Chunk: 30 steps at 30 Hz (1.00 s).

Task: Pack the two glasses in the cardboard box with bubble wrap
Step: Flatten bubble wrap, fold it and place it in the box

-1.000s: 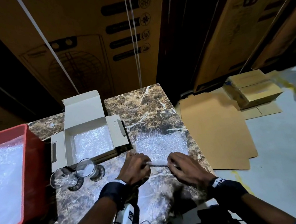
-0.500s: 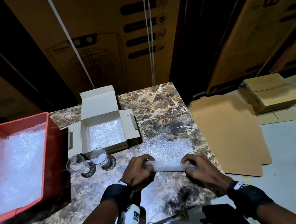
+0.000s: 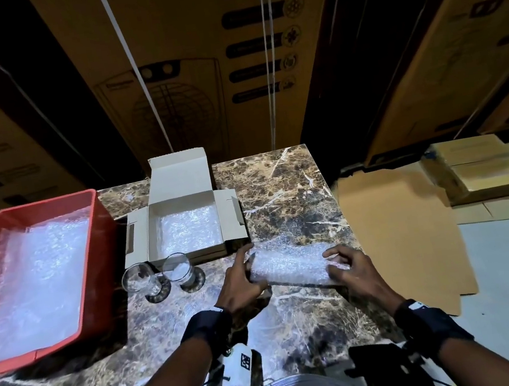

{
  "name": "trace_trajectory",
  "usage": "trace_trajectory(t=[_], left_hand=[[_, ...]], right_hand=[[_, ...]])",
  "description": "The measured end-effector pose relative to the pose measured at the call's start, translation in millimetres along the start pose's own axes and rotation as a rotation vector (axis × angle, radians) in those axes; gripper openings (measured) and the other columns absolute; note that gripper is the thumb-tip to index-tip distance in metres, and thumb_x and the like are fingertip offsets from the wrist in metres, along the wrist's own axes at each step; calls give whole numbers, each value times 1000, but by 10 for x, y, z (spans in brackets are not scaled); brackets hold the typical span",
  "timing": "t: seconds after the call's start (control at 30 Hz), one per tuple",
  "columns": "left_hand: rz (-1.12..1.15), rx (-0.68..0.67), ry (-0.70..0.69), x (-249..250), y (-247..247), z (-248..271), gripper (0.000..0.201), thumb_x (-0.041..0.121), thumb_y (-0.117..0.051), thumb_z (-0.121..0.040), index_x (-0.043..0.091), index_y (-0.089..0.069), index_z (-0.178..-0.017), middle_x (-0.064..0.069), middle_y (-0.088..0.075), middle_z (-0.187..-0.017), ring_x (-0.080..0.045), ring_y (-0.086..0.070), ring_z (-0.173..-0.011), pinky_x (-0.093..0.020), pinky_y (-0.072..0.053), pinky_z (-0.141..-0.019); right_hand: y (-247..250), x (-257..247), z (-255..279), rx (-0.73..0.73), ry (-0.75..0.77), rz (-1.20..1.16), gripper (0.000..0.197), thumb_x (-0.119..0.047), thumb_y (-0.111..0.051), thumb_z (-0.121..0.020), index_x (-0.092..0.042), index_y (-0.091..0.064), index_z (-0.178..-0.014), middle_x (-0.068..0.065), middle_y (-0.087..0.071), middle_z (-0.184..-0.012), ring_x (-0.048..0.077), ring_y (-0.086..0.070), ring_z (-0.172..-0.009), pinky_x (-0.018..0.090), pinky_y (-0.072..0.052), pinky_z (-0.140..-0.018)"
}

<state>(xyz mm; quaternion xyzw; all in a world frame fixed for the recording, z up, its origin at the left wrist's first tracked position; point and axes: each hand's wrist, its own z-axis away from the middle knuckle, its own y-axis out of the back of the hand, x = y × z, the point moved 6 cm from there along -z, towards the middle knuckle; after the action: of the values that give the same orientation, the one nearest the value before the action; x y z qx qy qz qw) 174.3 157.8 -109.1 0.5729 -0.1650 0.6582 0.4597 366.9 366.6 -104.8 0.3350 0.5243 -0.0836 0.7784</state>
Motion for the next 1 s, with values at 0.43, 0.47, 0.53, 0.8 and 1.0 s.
trace_trajectory(t=[0.43, 0.47, 0.53, 0.8, 1.0], left_hand=[[-54, 110, -21, -184, -30, -224, 56, 26, -68, -96, 45, -37, -139, -14, -67, -91, -30, -66, -81, -45, -56, -76], [-52, 119, -11, -198, -21, -224, 56, 23, -68, -96, 46, -38, -138, -15, -66, -86, -31, -67, -78, -48, -57, -74], [-50, 145, 9, -235, 3, -222, 55, 22, -68, -96, 46, -39, -137, -15, -64, -84, -31, -67, -76, -51, -57, -72], [-162, 201, 2, -233, 20, -216, 50, 19, -66, -98, 32, -44, -140, 3, -59, -67, -13, -54, -56, -33, -44, -58], [-305, 216, -22, -197, 35, -221, 57, 21, -70, -94, 29, -40, -142, -1, -61, -67, -15, -58, -59, -35, -49, -58]], right_hand=[[-41, 7, -224, 167, -34, -108, 29, -24, -70, -97, -34, -61, -122, -2, -59, -137, 20, -59, -118, 37, -49, -96], [-56, 21, -236, 163, -50, -155, 31, -26, -70, -97, -35, -59, -124, 0, -57, -139, 21, -57, -119, 37, -48, -96], [-93, 50, -250, 111, -92, -232, 40, -26, -69, -97, -40, -52, -131, 3, -51, -144, 20, -51, -121, 37, -46, -95], [-52, 231, -302, 188, -202, -158, 45, -4, -65, -93, -22, -51, -131, 10, -54, -88, 22, -52, -68, 37, -46, -57], [-30, 241, -290, 200, -144, 52, 30, -5, -70, -92, -13, -58, -118, 1, -61, -73, 14, -54, -59, 17, -43, -52]])
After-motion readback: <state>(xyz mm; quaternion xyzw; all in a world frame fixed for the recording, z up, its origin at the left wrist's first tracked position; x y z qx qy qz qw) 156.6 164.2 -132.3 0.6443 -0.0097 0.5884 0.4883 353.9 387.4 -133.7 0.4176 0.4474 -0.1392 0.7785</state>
